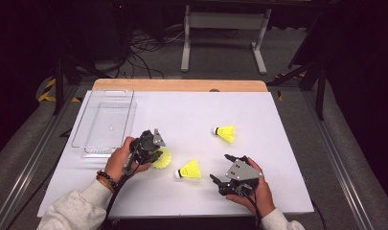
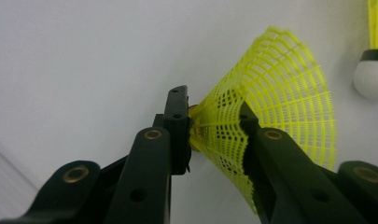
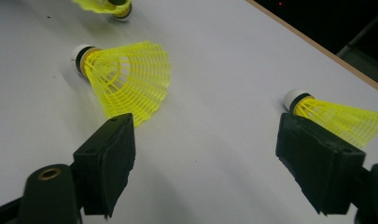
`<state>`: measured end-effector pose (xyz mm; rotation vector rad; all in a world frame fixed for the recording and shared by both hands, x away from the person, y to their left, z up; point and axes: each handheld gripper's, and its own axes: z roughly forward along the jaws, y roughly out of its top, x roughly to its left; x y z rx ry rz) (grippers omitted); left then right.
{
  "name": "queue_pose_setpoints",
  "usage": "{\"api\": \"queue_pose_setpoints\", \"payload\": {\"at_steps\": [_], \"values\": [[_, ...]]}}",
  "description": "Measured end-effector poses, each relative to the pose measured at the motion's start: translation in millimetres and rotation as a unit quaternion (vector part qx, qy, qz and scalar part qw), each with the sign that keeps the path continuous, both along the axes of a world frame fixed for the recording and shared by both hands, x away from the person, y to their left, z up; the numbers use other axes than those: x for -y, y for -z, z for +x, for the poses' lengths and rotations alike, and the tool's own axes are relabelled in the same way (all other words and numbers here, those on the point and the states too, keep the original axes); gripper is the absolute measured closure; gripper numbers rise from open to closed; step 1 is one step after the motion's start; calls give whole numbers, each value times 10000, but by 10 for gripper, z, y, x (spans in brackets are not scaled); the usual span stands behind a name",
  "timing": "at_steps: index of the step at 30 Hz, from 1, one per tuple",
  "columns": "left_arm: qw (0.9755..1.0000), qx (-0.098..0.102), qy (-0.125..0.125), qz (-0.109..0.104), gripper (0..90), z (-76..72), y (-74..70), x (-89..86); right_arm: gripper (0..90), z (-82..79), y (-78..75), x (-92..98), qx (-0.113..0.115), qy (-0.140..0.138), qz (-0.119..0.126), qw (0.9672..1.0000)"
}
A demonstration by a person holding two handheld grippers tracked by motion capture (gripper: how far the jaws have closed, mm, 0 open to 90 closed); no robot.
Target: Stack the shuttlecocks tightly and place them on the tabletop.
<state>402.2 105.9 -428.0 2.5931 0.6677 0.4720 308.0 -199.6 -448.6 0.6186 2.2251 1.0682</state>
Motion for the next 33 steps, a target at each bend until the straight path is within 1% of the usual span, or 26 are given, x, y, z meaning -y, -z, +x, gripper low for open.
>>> {"api": "queue_pose_setpoints", "payload": {"at_steps": [1,3,4,5,6,7,8,9,14,15,16,17,19,20,21,23,24,25,26,27,28,29,30,31,32,33], "values": [[10000,-2,2,-43,748,15,8,14,212,0,1,-1,-6,5,4,10000],[10000,40,-40,-55,761,20,13,21,212,2,6,-2,-23,2,2,10000],[10000,53,-23,3,761,21,7,17,212,2,6,-2,-23,2,2,10000],[10000,50,-12,75,787,11,-14,-5,212,1,10,-3,-26,5,-15,10000],[9999,47,-40,79,810,-2,-37,-38,212,-3,10,-1,-23,2,-17,10000],[10000,8,-51,20,811,-22,-69,-93,212,-7,9,3,-19,0,-13,10000],[10000,-2,-73,15,815,-41,-88,-127,212,-8,8,11,-21,8,-3,10000],[9999,36,-70,67,821,-83,-125,-194,212,-7,8,16,-28,16,7,10000],[9992,-167,-170,308,841,-226,-210,-413,212,-15,0,12,-12,-10,-14,10000],[9990,-272,-195,303,841,-244,-214,-455,212,-19,-1,7,-15,-21,-19,10000],[9986,-344,-192,347,841,-258,-208,-490,212,-20,-1,4,-18,-37,-28,10000],[9986,-344,-192,347,840,-258,-208,-490,212,-20,-1,4,-18,-37,-28,10000],[9977,-481,-250,401,835,-267,-176,-545,212,-16,2,-2,-19,-56,-57,10000],[9974,-515,-270,417,831,-253,-151,-554,212,-16,5,-5,-30,-61,-60,10000],[9973,-510,-301,425,826,-231,-123,-547,212,-17,8,-9,-50,-64,-71,9999],[9972,-562,-252,417,803,-200,-88,-513,211,-21,13,-22,-72,-88,-119,9999],[9975,-548,-265,357,803,-184,-80,-488,211,-21,13,-22,-72,-88,-119,9999],[9976,-536,-257,354,785,-163,-70,-452,212,-24,13,-23,-68,-97,-122,9999],[9976,-533,-225,391,783,-149,-69,-421,212,-27,13,-23,-69,-99,-133,9998],[9980,-503,-227,317,775,-128,-70,-379,212,-24,15,-16,-74,-92,-123,9999],[9980,-503,-227,317,770,-128,-70,-379,212,-22,16,-14,-87,-80,-112,9999],[9981,-519,-178,277,768,-95,-59,-318,212,-17,19,-12,-99,-72,-112,9999],[9981,-519,-178,277,763,-95,-59,-318,212,-18,22,-14,-106,-69,-113,9999],[9983,-467,-140,310,763,-80,-55,-279,212,-18,22,-14,-106,-69,-113,9999],[9984,-485,-132,250,753,-73,-51,-253,212,-19,25,-16,-107,-77,-124,9998],[9985,-480,-113,246,749,-62,-49,-231,211,-21,26,-16,-117,-89,-132,9998]]}}
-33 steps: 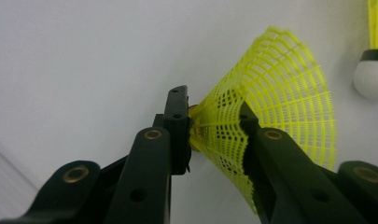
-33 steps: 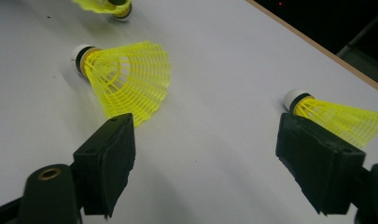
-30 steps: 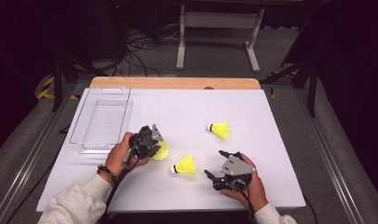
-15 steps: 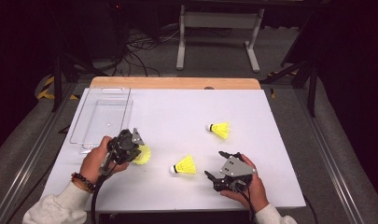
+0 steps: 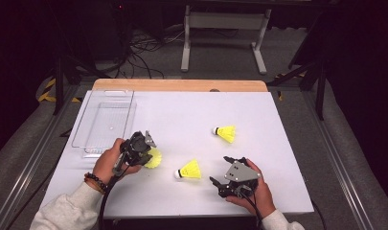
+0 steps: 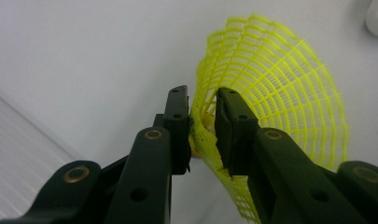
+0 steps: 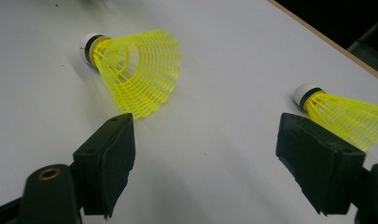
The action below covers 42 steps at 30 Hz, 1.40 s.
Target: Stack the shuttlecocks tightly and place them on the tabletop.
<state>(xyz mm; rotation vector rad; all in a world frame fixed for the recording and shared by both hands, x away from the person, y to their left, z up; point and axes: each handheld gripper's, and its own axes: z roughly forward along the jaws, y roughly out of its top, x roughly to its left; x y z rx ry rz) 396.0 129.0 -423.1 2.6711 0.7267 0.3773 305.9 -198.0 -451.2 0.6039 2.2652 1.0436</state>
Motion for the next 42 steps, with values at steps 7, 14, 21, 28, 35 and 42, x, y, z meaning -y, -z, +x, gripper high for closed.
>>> {"api": "queue_pose_setpoints", "payload": {"at_steps": [7,14,21,28,35,42], "values": [[9998,-56,66,-160,527,50,52,188,210,-5,20,-2,-52,-8,-65,10000],[9979,257,-87,-581,333,111,30,247,210,-10,27,14,-63,16,-69,10000],[9948,217,226,-971,182,140,-23,241,212,-15,41,1,-117,-28,-125,9998],[9875,214,663,-1411,109,84,-161,25,217,-24,38,6,-116,-32,-124,9999],[9845,202,1252,-1214,91,-61,-259,-357,222,-31,39,2,-171,-104,-182,9996],[9842,-39,1621,-707,113,-44,-81,-292,222,-34,42,-13,-173,-160,-213,9995]]}}
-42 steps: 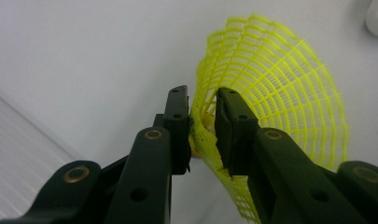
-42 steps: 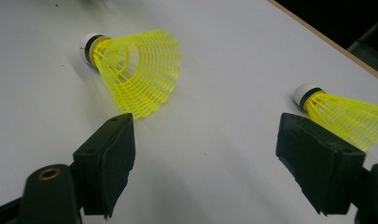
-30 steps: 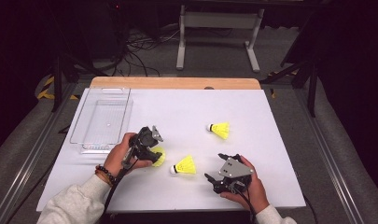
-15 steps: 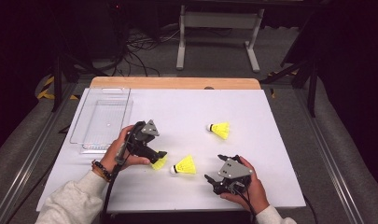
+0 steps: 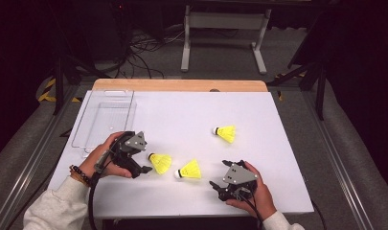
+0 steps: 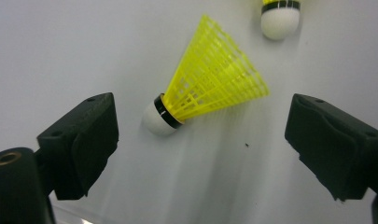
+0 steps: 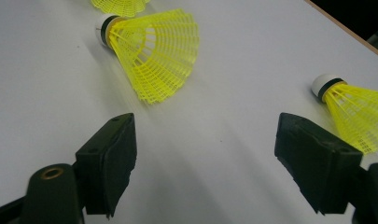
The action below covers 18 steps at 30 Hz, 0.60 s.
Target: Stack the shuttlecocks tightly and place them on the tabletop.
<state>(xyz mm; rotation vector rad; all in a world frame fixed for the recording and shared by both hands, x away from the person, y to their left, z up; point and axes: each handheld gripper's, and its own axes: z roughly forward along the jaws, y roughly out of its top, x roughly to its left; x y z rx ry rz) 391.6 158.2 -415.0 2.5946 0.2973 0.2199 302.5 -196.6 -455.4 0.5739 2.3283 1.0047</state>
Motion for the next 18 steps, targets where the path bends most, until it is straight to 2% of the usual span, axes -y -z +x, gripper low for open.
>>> {"api": "queue_pose_setpoints", "payload": {"at_steps": [2,4,9,11,12,14,15,17,18], "values": [[9997,85,102,196,103,13,64,48,222,-1,4,1,-24,2,3,10000],[9996,58,169,197,110,43,109,83,222,2,7,0,-40,-12,1,10000],[9993,181,304,96,134,104,145,147,221,2,15,-10,-56,-47,-25,10000],[9991,132,378,118,154,135,182,205,222,2,17,-14,-41,-41,-24,10000],[9991,147,371,140,155,146,199,224,222,4,16,-15,-32,-36,-8,10000],[9993,22,376,46,158,188,251,266,222,3,14,-17,-24,-36,6,10000],[9994,48,329,60,168,201,269,281,222,4,17,-19,-28,-40,8,10000],[9995,36,273,135,250,216,279,294,222,6,22,-20,-37,-43,12,10000],[9994,72,299,166,250,229,291,305,222,6,22,-20,-37,-43,12,10000]]}}
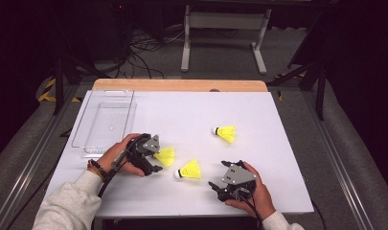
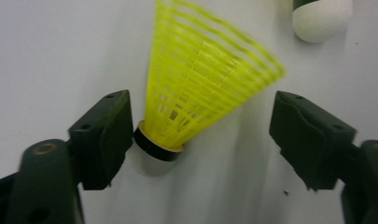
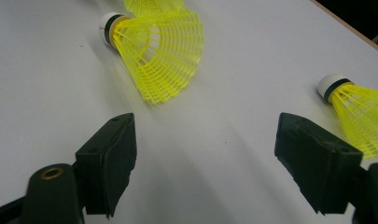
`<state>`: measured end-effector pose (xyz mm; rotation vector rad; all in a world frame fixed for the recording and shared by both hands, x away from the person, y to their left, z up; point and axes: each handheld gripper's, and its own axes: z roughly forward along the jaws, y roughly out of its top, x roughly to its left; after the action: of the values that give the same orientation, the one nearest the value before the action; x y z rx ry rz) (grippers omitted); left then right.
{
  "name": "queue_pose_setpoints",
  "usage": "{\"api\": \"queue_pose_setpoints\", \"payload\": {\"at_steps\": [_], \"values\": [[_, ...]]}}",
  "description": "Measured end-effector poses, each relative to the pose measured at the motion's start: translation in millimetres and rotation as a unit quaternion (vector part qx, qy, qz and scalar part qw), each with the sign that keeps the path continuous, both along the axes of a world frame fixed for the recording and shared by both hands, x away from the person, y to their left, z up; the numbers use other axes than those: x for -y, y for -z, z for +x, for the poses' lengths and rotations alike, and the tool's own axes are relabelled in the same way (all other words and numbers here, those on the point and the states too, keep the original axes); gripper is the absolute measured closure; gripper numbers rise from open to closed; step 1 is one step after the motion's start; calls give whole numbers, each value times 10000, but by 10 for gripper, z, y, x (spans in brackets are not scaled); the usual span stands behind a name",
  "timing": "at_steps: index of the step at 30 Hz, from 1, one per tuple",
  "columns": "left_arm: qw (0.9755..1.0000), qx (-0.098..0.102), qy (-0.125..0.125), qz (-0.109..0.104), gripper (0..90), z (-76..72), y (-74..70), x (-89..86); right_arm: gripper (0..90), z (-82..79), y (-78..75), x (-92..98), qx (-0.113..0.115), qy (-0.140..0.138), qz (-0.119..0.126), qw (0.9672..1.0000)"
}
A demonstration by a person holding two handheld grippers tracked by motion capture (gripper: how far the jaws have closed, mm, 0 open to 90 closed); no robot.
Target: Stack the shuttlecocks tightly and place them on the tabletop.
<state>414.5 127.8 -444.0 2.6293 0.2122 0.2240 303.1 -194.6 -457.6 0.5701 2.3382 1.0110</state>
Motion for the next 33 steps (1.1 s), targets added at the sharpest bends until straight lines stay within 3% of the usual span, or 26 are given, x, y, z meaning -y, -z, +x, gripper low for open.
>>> {"api": "queue_pose_setpoints", "payload": {"at_steps": [4,5,8,13,22,27,33], "values": [[9996,131,-84,255,344,-4,30,23,222,3,5,-4,8,-11,-13,10000],[9995,168,-142,238,350,-4,30,23,222,2,4,-3,7,-14,-15,10000],[9990,225,-242,301,479,2,31,24,222,4,4,2,5,2,-14,10000],[9985,317,-209,393,589,2,30,-9,221,1,2,4,15,-5,-18,10000],[9987,302,-197,362,507,-19,25,-1,220,0,-1,4,14,0,-7,10000],[9995,244,-149,97,440,-56,-6,20,220,-3,-1,4,12,-7,0,10000],[9997,224,-68,-77,433,-52,-20,43,220,-5,-6,2,27,-19,1,10000]]}}
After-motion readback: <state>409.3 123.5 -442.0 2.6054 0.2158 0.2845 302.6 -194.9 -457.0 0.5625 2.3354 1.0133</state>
